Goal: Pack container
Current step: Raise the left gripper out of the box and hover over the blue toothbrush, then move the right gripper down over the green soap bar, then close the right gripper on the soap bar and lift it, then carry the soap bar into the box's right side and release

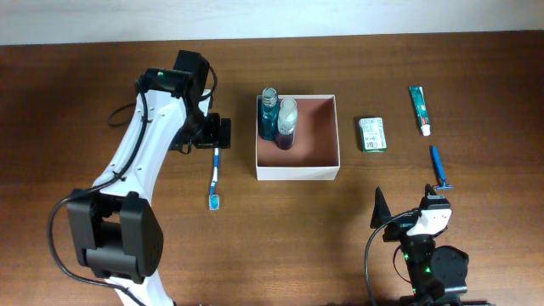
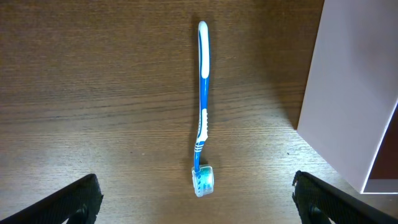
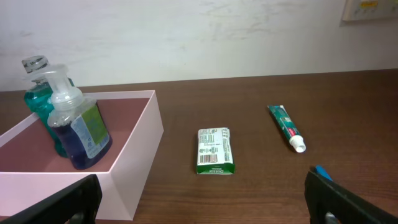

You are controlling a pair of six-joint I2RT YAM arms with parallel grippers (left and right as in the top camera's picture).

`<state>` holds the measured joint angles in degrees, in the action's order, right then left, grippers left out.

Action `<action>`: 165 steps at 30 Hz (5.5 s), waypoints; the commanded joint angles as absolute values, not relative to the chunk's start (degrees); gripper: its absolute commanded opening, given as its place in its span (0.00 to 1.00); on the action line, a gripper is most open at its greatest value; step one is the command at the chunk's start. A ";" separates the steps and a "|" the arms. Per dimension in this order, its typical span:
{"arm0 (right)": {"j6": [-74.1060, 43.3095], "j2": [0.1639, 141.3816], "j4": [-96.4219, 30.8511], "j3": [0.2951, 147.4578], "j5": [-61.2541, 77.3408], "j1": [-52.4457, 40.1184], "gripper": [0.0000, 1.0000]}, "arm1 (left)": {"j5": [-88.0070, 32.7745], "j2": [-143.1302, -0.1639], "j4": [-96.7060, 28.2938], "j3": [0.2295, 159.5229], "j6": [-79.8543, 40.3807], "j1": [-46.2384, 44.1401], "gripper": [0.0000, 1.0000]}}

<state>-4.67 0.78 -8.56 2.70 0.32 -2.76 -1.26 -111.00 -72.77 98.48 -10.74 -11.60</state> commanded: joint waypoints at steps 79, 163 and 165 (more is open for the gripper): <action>2.63 114.85 -48.95 88.31 -0.40 -0.14 0.98 | -0.67 -110.13 -72.25 98.17 -10.63 -11.57 0.99; -5.23 118.37 -81.41 120.75 16.93 -8.36 0.37 | -0.67 -110.13 -72.20 98.17 -10.63 -11.57 0.99; -5.26 118.45 -79.99 120.55 16.71 -10.04 0.39 | -0.67 -110.13 -72.20 98.17 -10.63 -11.55 0.99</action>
